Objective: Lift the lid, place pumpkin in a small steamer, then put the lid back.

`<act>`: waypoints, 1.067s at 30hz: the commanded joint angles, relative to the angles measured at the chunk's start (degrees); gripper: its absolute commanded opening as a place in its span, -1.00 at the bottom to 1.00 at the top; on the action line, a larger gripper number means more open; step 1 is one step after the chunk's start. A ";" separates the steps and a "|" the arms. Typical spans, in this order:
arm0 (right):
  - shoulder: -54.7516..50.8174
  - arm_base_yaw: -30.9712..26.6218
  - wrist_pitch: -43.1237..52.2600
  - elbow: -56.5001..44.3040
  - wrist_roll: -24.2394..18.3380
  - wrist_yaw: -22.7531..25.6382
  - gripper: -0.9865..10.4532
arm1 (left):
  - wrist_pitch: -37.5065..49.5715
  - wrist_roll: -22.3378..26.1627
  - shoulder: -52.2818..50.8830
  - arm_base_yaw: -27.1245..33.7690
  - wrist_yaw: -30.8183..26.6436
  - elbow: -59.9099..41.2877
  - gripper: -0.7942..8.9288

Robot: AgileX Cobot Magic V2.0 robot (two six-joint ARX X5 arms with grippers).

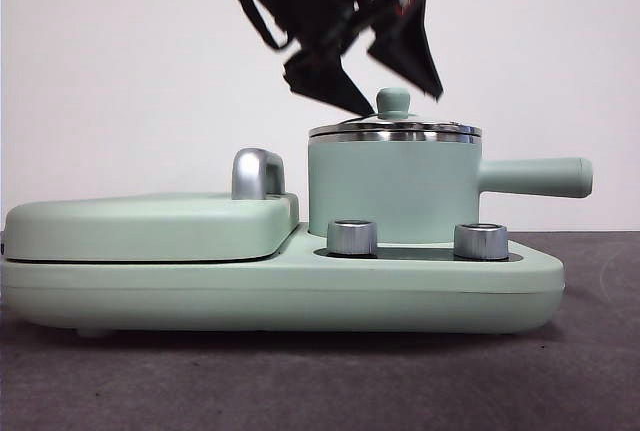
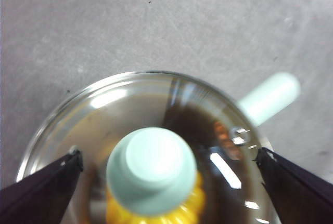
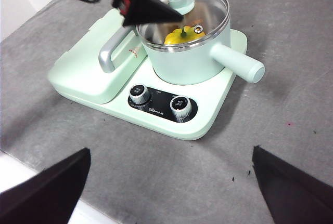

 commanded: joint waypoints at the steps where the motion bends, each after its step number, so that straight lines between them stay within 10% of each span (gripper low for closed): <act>1: 0.00 0.35 0.70 0.37 0.57 0.04 0.01 | -4.26 -2.27 -3.87 0.09 0.09 3.74 0.35; 15: 0.00 0.35 0.72 0.37 0.55 -0.20 0.01 | -39.80 -5.20 -24.22 5.44 0.20 3.43 0.25; 32: 0.00 0.35 0.83 0.37 0.07 -3.39 0.01 | -35.98 -18.56 -65.16 5.49 0.11 -25.33 0.11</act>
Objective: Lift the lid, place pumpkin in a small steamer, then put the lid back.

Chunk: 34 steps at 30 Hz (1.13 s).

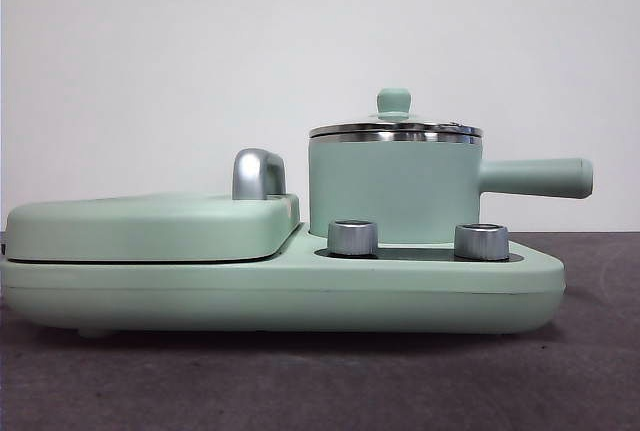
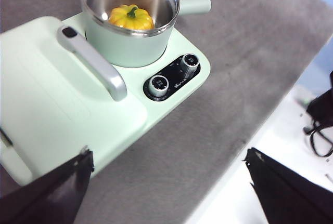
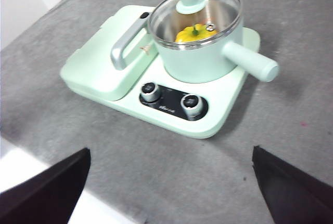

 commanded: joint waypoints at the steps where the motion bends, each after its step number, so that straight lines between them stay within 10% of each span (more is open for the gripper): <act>1: 0.00 0.35 0.79 0.37 -0.22 -0.79 0.01 | 2.47 -6.25 -5.95 -0.31 0.07 -4.24 0.11; 12: 0.00 0.35 1.16 0.37 -1.46 -1.62 0.00 | 4.92 -10.82 -21.79 -0.31 -3.56 -14.14 0.09; 15: 0.00 0.35 1.18 0.37 -2.97 -1.75 -0.88 | 4.83 -10.54 -22.21 -0.31 -3.56 -14.14 -0.90; 34: 0.00 0.35 1.22 0.39 -2.84 -2.89 -0.80 | 5.35 -10.71 -22.27 0.50 -3.72 -14.47 -0.82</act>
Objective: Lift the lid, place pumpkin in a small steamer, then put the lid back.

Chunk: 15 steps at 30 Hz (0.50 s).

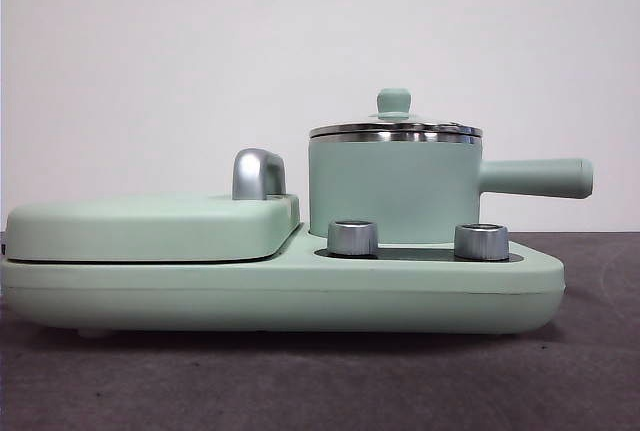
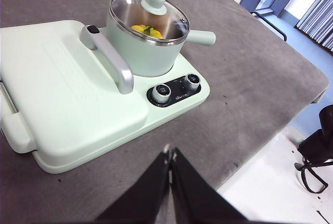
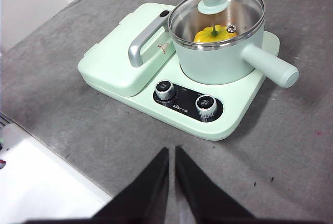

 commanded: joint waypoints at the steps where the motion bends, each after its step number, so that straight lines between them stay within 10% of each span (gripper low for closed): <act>1: 0.00 0.33 0.79 0.39 -0.28 -0.02 -0.80 | 0.76 -0.22 0.09 1.27 -0.44 0.17 -0.82; 8: 0.00 0.33 0.77 0.39 -0.28 -0.04 -0.80 | 7.23 -0.17 -0.85 11.76 0.31 -6.08 -0.82; 15: 0.00 0.33 0.77 0.39 -0.28 -0.04 -0.80 | 31.12 10.14 -7.45 26.73 -0.44 -26.36 -0.82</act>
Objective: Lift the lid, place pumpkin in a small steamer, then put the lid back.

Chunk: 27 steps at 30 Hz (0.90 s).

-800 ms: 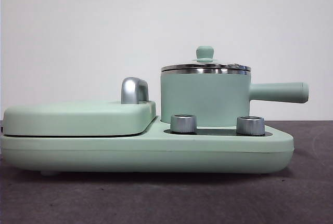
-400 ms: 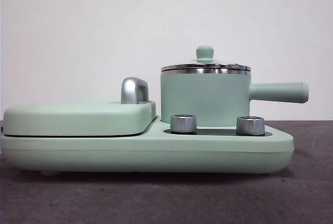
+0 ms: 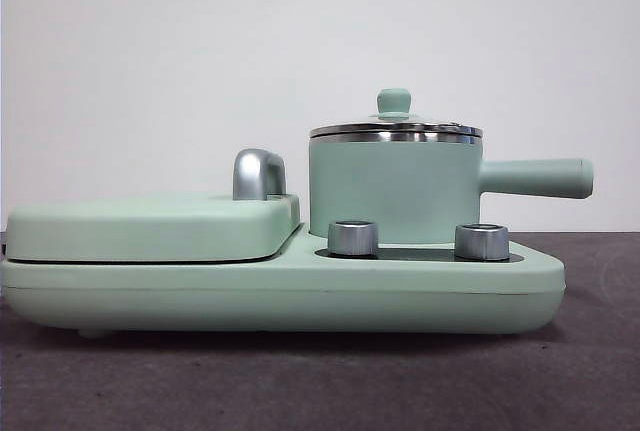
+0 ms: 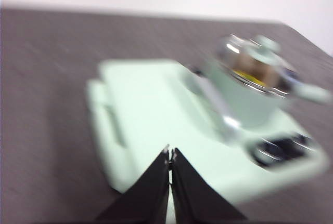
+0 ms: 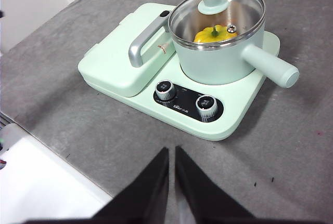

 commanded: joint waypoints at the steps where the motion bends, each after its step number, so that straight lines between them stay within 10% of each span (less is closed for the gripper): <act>1: 0.00 0.33 0.74 0.39 -0.28 -0.07 -0.80 | 10.80 4.22 -2.80 3.78 -0.87 -8.96 -0.82; 7: 0.00 0.33 0.77 0.39 -0.28 -0.04 -0.80 | 26.23 3.54 -9.84 7.13 -2.80 -25.79 -0.82; 27: 0.00 0.33 0.77 0.39 -0.28 -0.17 -0.80 | 23.65 0.74 -15.30 7.30 -12.92 -33.70 -0.82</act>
